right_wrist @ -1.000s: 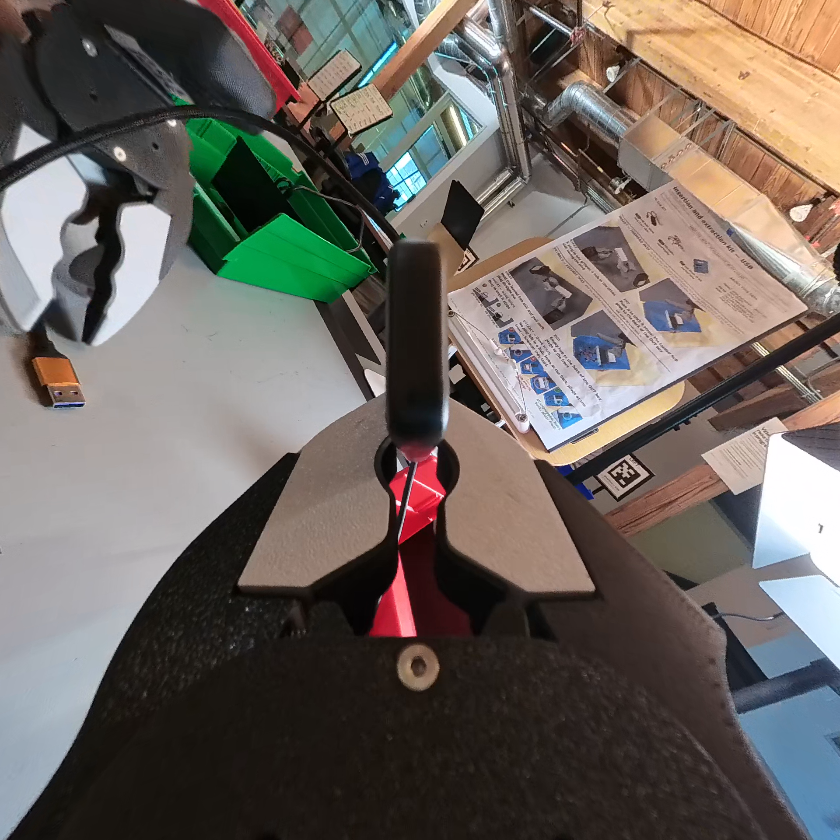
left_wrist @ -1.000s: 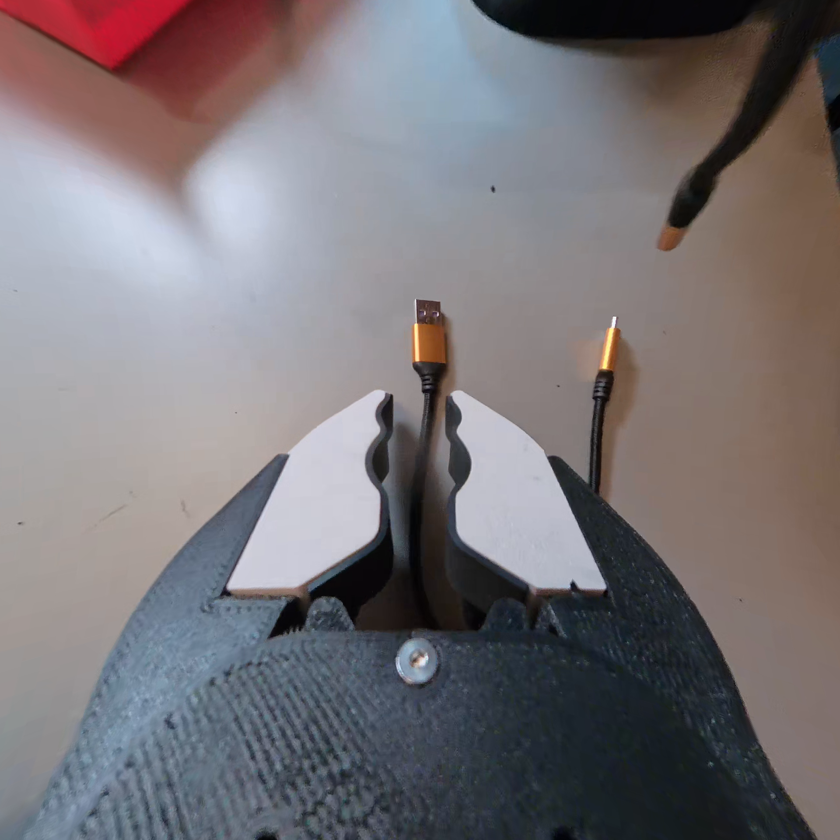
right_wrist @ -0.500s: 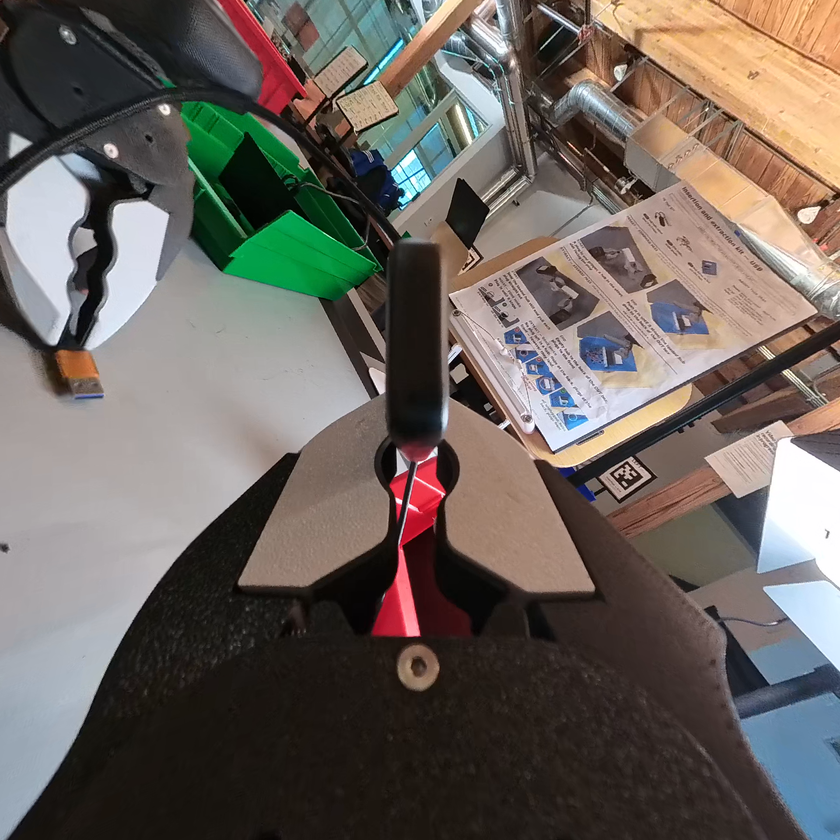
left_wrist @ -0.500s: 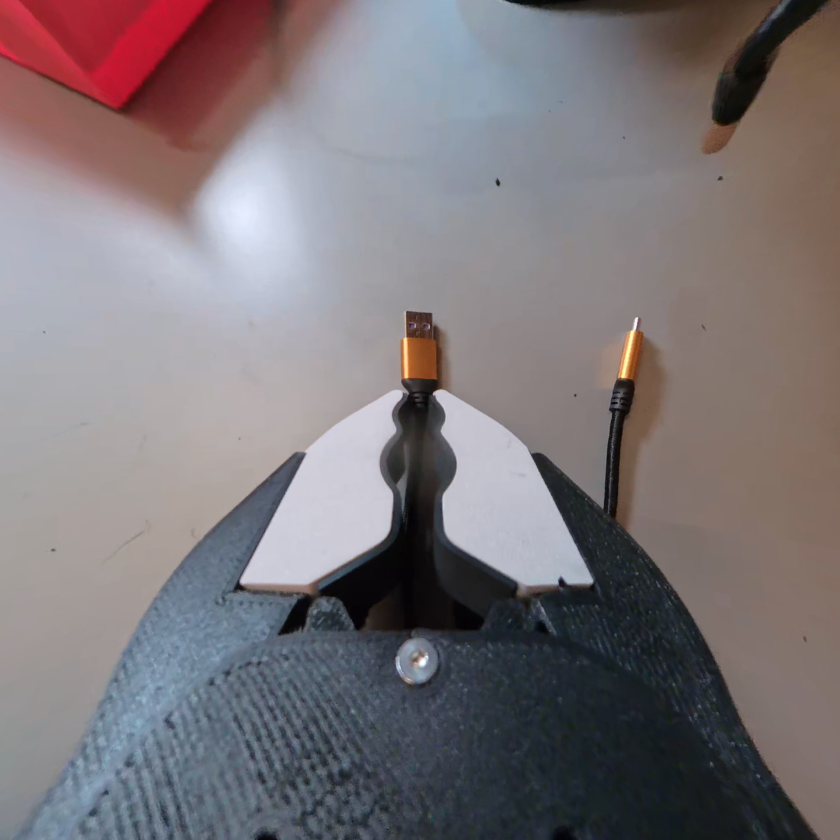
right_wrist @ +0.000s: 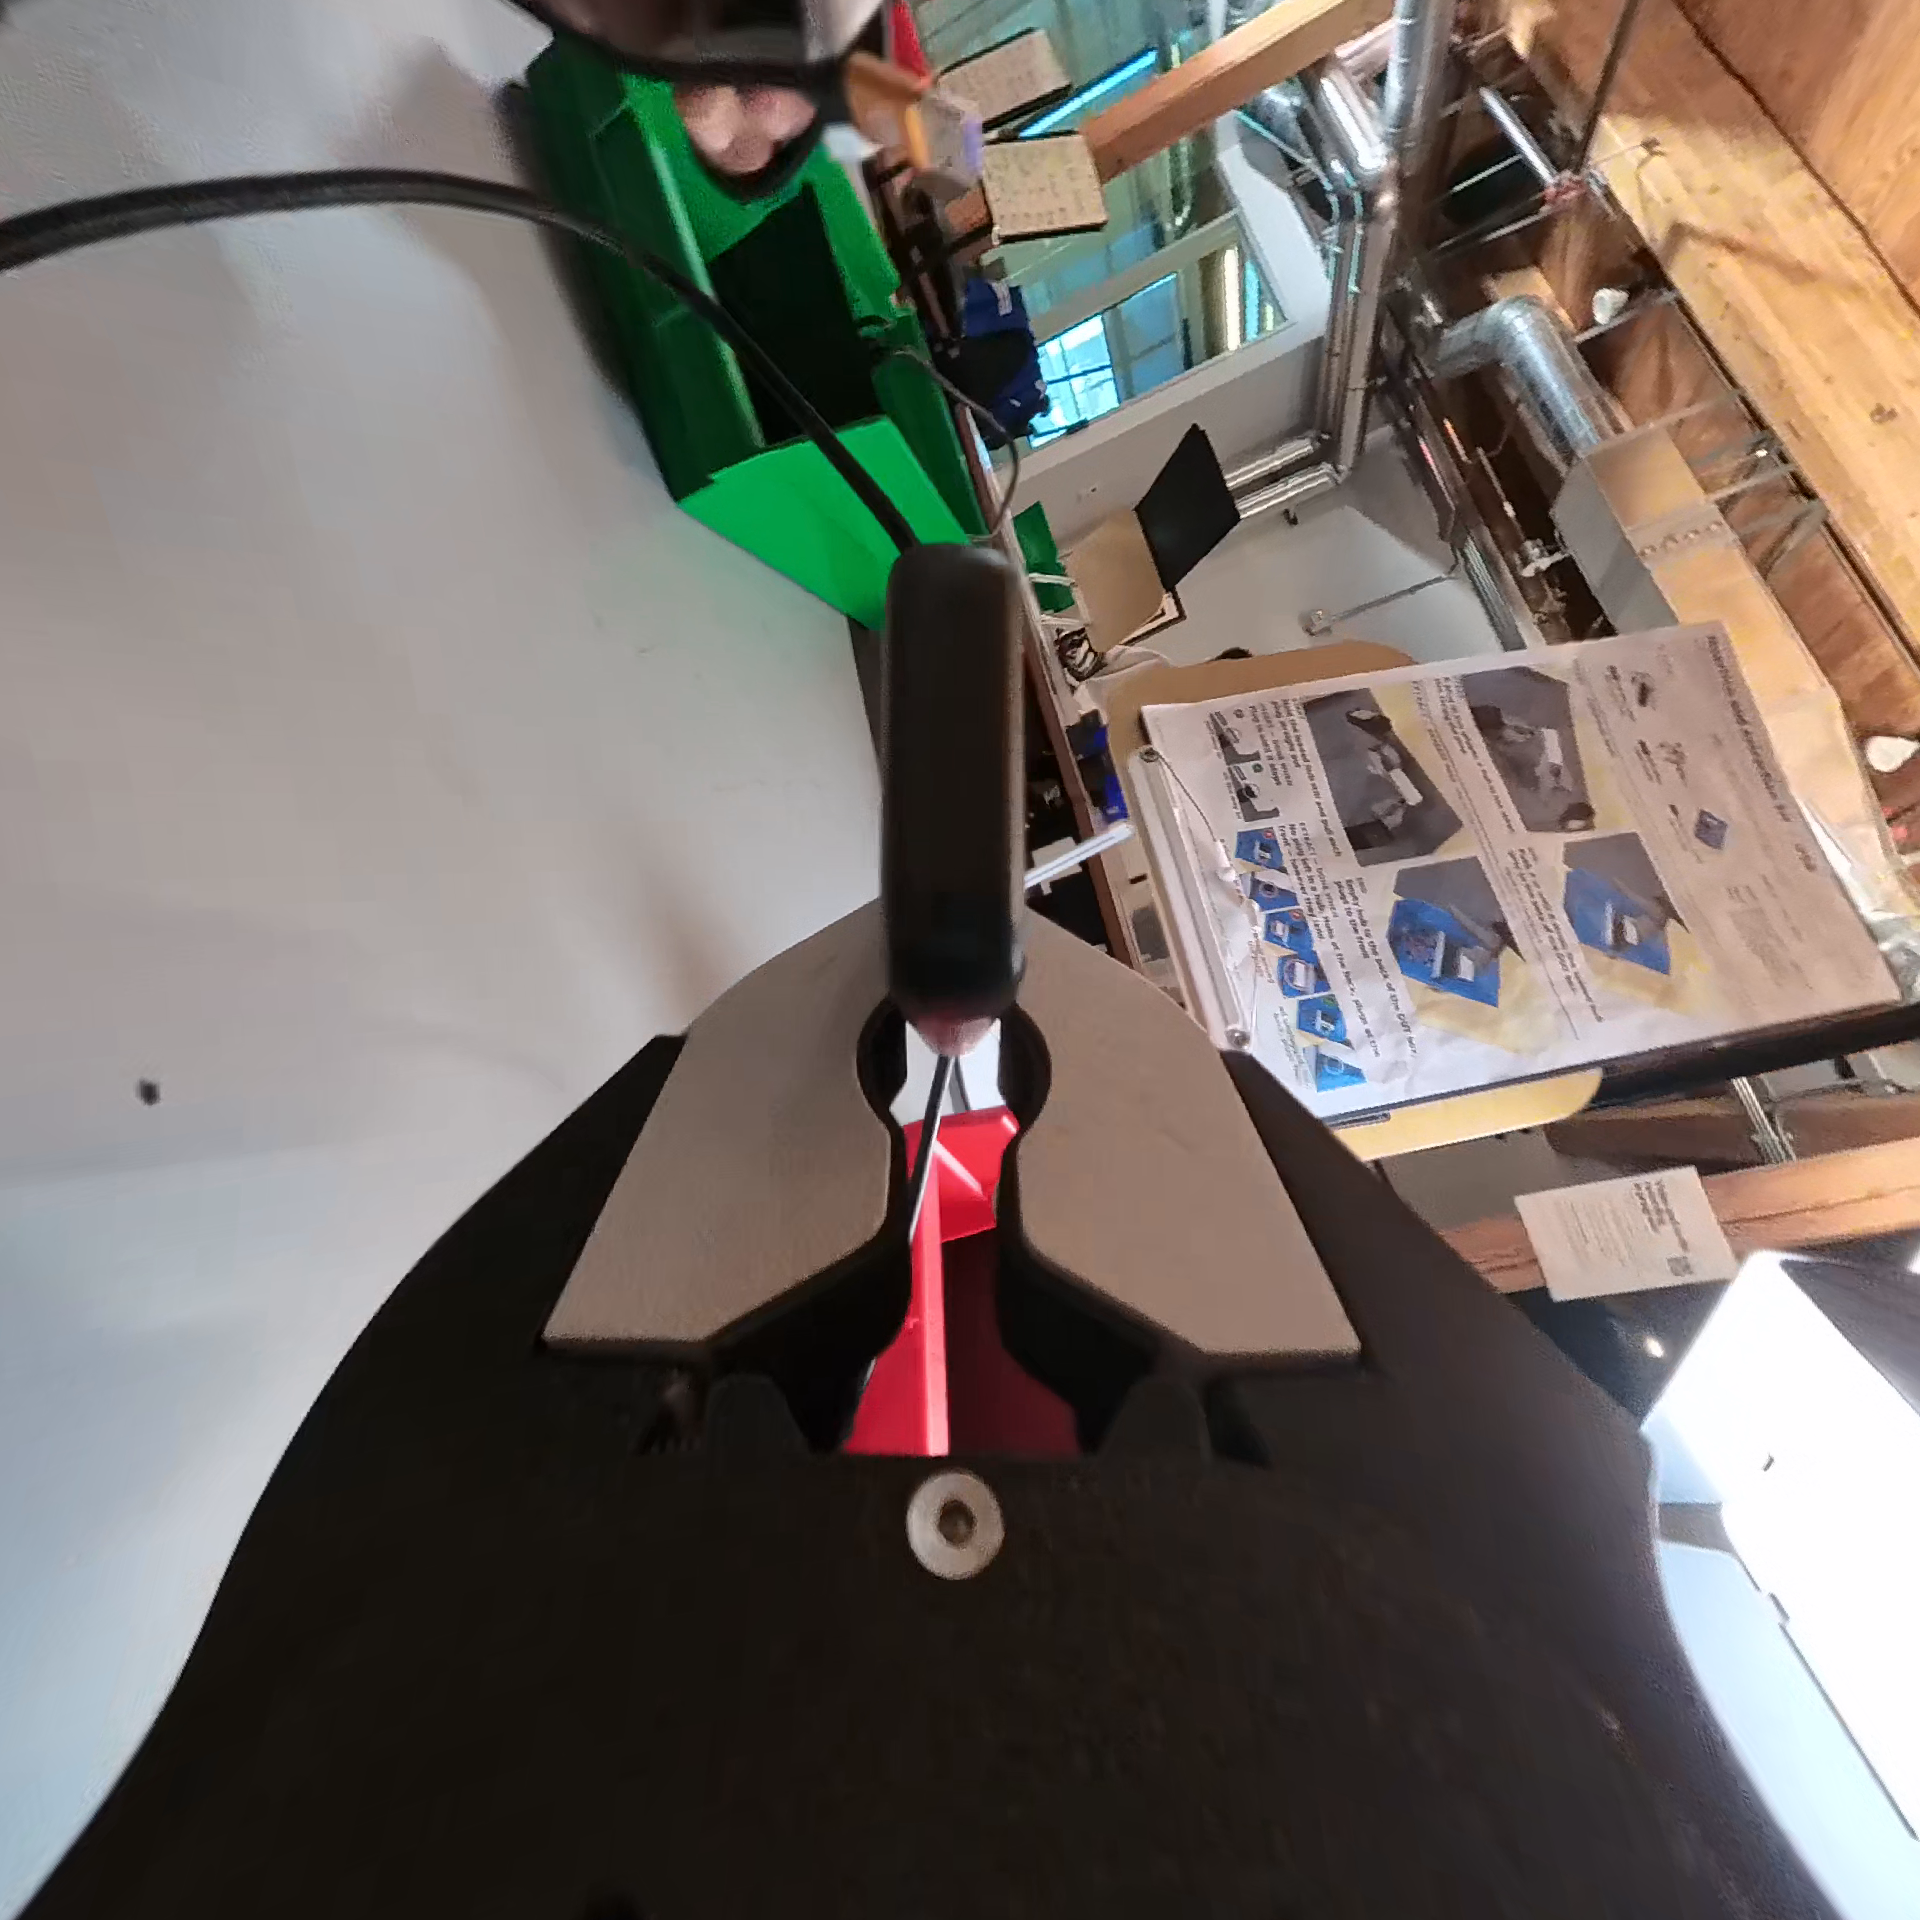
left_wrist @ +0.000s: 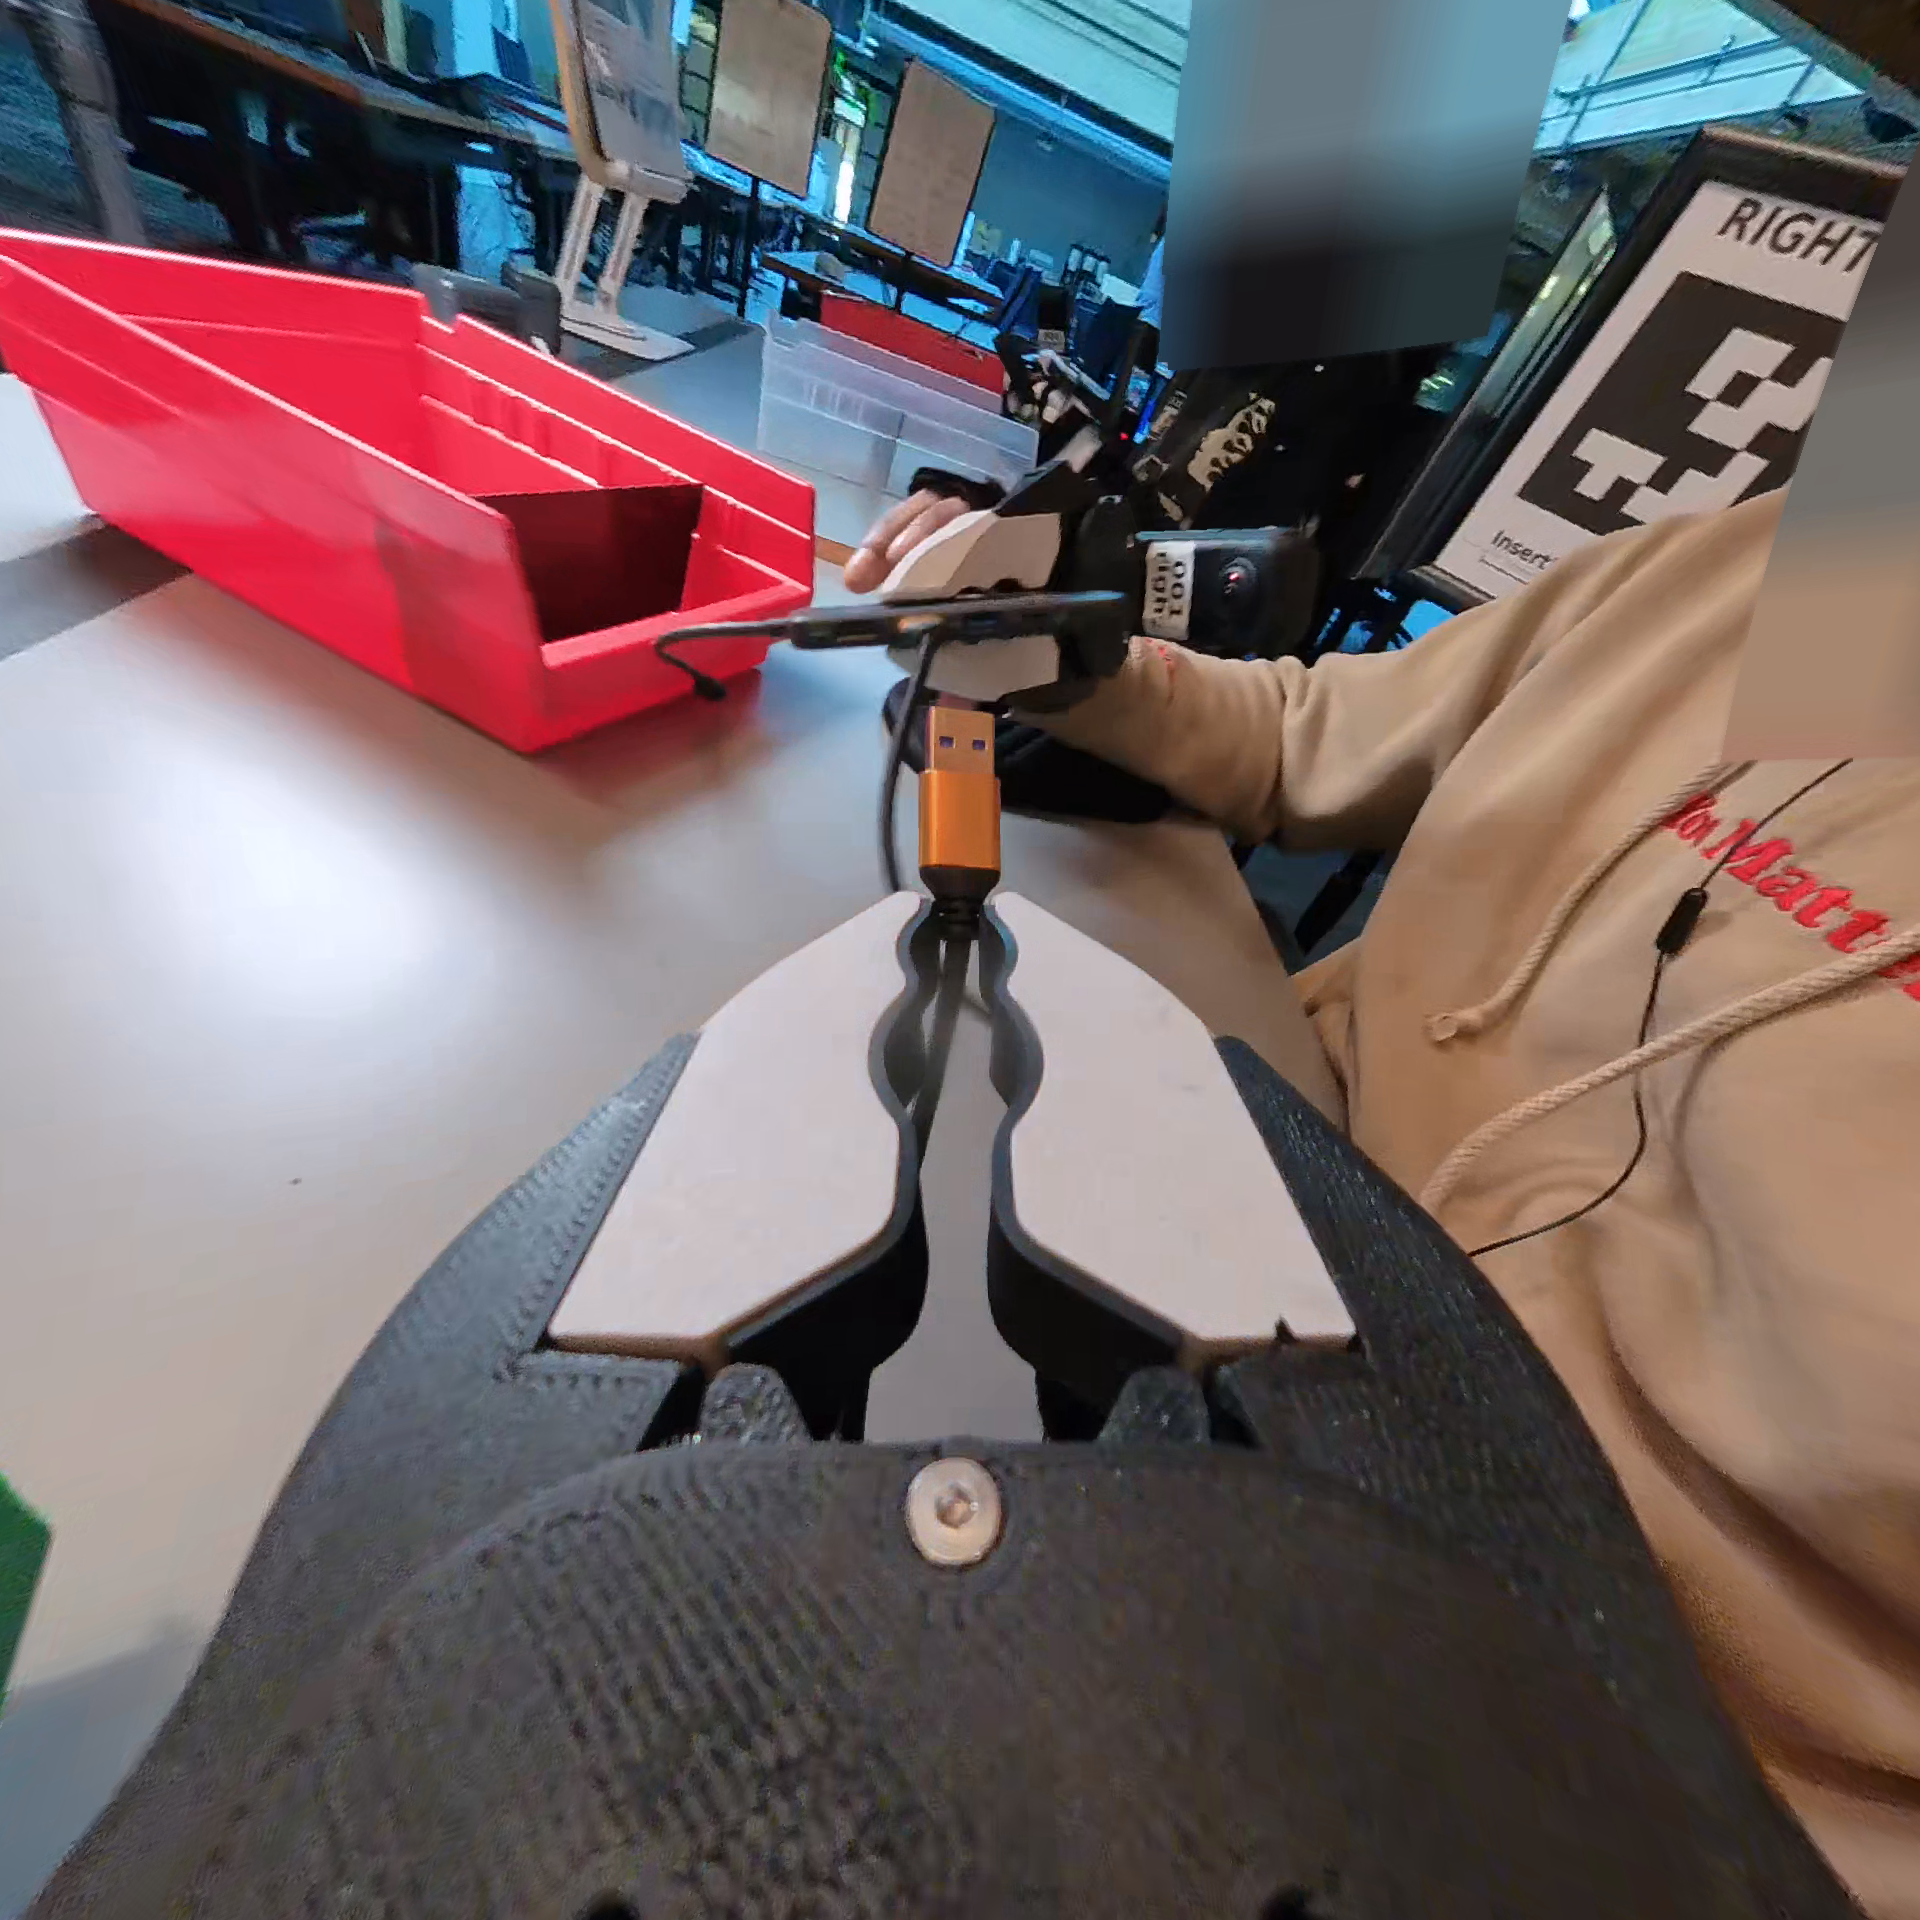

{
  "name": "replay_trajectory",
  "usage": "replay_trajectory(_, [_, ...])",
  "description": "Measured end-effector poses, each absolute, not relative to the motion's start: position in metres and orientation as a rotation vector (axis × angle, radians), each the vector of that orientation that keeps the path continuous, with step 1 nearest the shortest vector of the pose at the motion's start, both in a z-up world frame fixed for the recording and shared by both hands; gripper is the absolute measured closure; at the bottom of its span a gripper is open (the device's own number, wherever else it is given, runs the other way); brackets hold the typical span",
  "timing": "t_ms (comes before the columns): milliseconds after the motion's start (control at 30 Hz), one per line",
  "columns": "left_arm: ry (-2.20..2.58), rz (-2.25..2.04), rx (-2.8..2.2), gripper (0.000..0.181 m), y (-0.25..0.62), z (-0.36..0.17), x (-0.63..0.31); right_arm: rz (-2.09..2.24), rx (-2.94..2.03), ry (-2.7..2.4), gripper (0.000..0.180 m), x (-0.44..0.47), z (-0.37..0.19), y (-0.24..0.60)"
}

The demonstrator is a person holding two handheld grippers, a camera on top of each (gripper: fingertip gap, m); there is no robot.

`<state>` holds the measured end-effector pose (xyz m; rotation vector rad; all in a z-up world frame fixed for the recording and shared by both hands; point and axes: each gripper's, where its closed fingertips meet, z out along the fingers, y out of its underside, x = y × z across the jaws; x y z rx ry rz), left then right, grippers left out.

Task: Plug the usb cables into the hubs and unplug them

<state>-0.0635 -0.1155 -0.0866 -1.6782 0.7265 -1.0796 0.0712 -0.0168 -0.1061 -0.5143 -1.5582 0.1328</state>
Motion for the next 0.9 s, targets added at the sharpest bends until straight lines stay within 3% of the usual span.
replay_trajectory(367, [0.890, -1.087, -2.084, 0.173, -0.108, -0.126, 0.029, 0.112, -0.455, -1.640, 0.168, 0.054, -0.131, -0.039])
replay_trajectory(900, [1.094, -0.980, -2.359, 0.173, -0.083, -0.145, 0.040, -0.028, -0.425, -1.676, 0.168, 0.054, -0.143, -0.029])
